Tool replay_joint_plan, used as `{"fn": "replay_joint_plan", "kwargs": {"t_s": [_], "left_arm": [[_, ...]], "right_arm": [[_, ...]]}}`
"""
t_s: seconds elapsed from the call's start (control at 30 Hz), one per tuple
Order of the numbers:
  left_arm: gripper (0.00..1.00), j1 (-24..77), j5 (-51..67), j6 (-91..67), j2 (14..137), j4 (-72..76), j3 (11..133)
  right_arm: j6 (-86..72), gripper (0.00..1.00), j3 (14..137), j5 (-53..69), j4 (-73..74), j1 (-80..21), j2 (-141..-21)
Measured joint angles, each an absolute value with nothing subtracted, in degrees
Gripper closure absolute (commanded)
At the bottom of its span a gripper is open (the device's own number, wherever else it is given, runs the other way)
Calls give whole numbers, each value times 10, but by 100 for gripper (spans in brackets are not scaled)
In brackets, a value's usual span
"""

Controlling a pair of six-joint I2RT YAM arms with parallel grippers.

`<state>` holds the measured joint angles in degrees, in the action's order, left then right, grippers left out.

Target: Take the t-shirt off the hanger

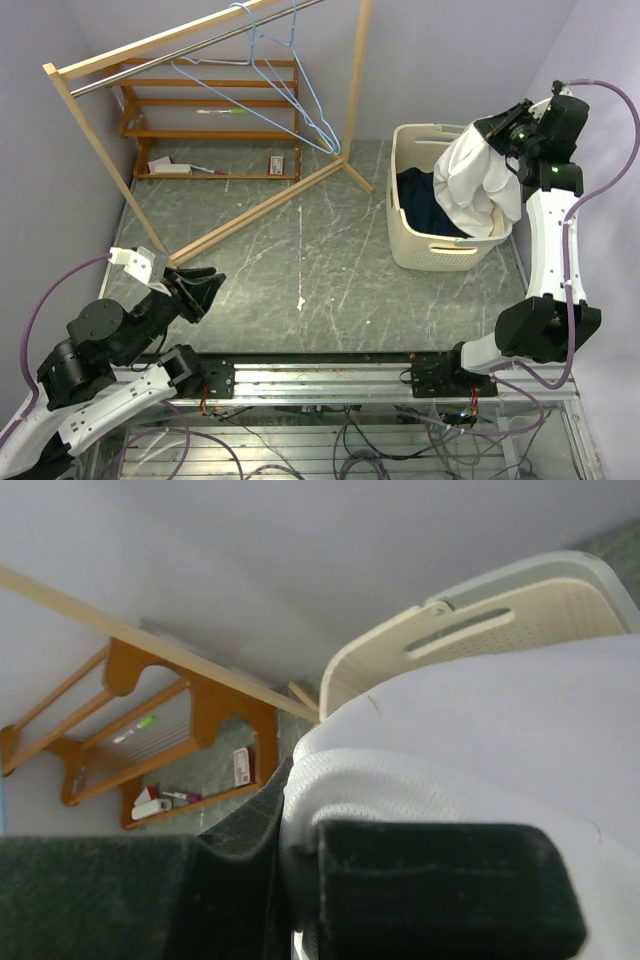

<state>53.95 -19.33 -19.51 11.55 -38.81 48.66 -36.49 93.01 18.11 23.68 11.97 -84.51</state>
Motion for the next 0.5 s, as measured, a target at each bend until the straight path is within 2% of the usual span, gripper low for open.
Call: {"fn": "replay_joint_plan", "kwargs": {"t_s": [0.23, 0.5], "left_arm": [[59, 540, -193, -195, 115, -388, 487], [59, 540, -194, -195, 115, -388, 487]], "right_arm": [[-364, 100, 990, 187, 222, 110, -828], [-365, 100, 1150, 187, 213, 109, -834]]}}
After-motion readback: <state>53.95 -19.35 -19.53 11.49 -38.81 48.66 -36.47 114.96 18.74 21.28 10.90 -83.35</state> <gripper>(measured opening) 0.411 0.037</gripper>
